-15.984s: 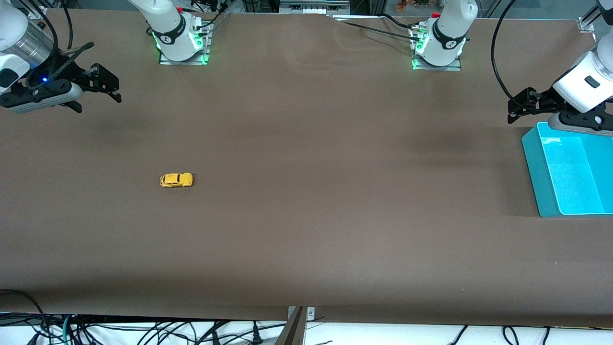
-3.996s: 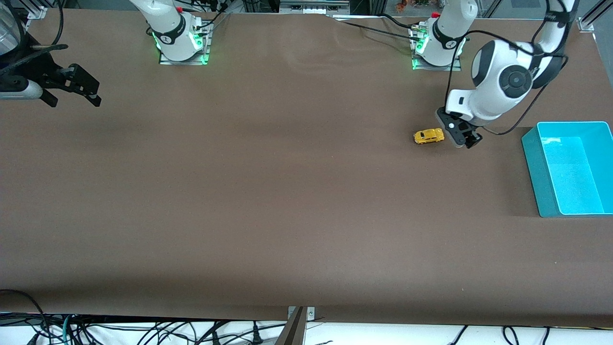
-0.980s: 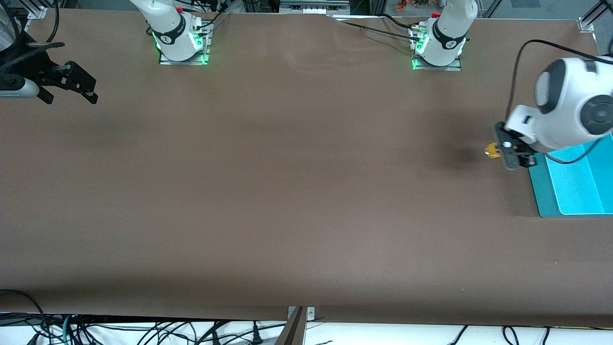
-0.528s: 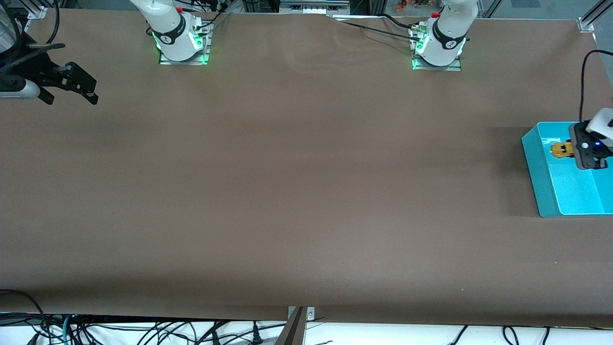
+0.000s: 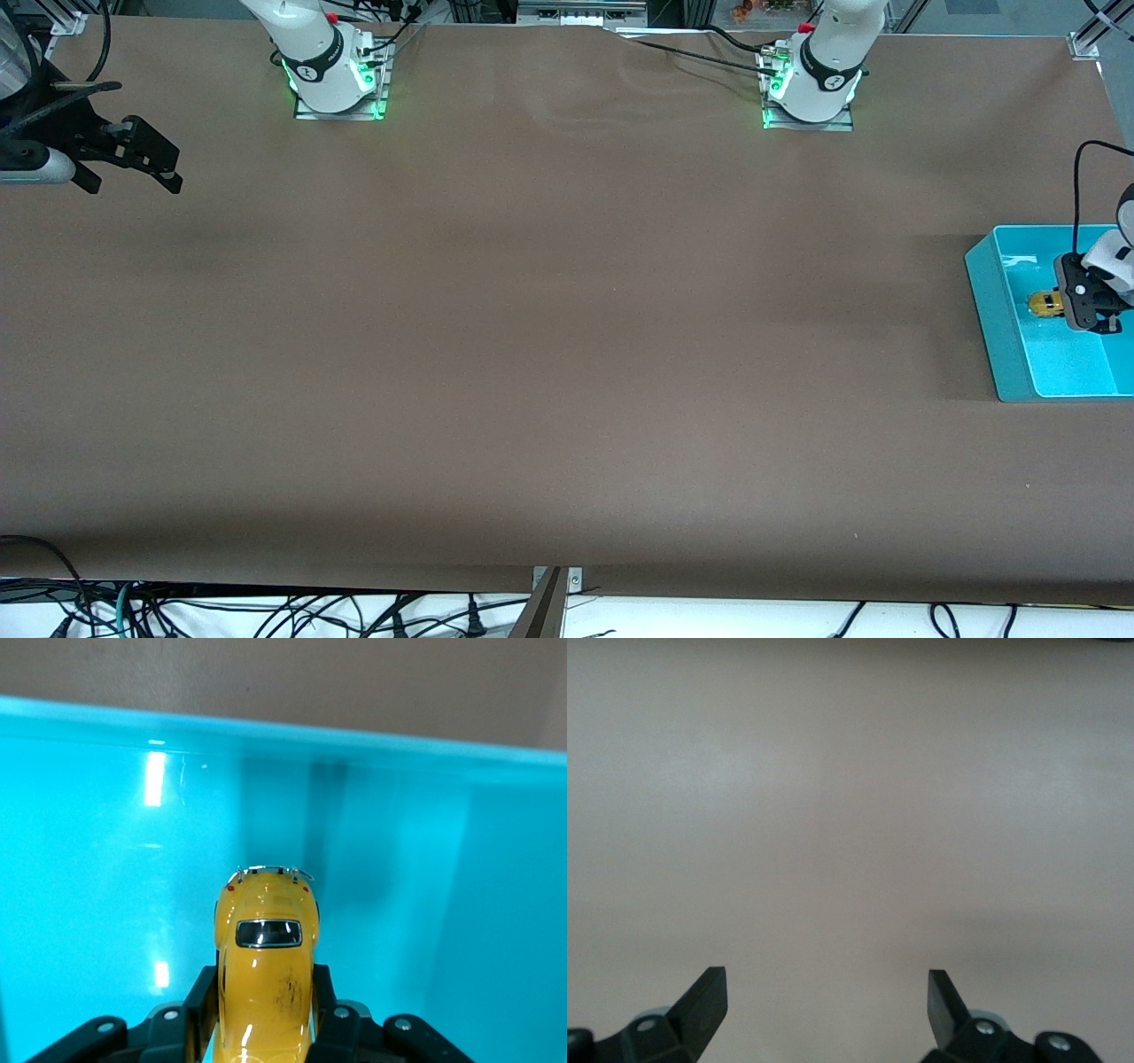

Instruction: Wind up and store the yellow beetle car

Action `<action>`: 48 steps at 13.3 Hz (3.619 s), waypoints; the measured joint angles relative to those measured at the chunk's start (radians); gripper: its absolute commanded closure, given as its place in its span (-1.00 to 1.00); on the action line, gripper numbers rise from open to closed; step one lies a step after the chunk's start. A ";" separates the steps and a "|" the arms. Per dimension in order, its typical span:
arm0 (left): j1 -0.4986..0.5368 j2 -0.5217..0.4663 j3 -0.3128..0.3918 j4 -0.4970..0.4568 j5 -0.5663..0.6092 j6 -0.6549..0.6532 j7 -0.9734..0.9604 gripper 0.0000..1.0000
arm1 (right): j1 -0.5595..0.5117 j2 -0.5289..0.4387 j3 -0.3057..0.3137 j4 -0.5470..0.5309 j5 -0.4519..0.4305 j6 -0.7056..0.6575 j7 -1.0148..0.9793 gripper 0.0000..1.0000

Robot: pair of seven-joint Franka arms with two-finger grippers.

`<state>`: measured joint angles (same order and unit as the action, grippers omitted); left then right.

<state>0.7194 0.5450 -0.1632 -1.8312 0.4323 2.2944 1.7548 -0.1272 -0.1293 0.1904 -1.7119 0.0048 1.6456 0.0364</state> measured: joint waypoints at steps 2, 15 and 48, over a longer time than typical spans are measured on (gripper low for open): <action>0.015 0.033 -0.001 0.002 0.000 0.049 0.010 0.44 | 0.000 0.000 0.000 0.000 0.000 0.000 0.000 -1.00; 0.070 -0.060 -0.086 0.150 -0.206 -0.317 -0.026 -1.00 | 0.001 0.007 0.000 0.000 0.002 -0.002 -0.136 -1.00; -0.694 -0.618 0.126 0.050 -0.436 -0.604 -1.721 -1.00 | 0.001 0.016 -0.002 0.000 0.028 -0.048 -0.171 -1.00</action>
<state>0.0254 -0.0730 -0.0375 -1.7815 -0.0033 1.6903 0.0340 -0.1264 -0.1132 0.1887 -1.7122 0.0329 1.5980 -0.1344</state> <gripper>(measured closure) 0.000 0.000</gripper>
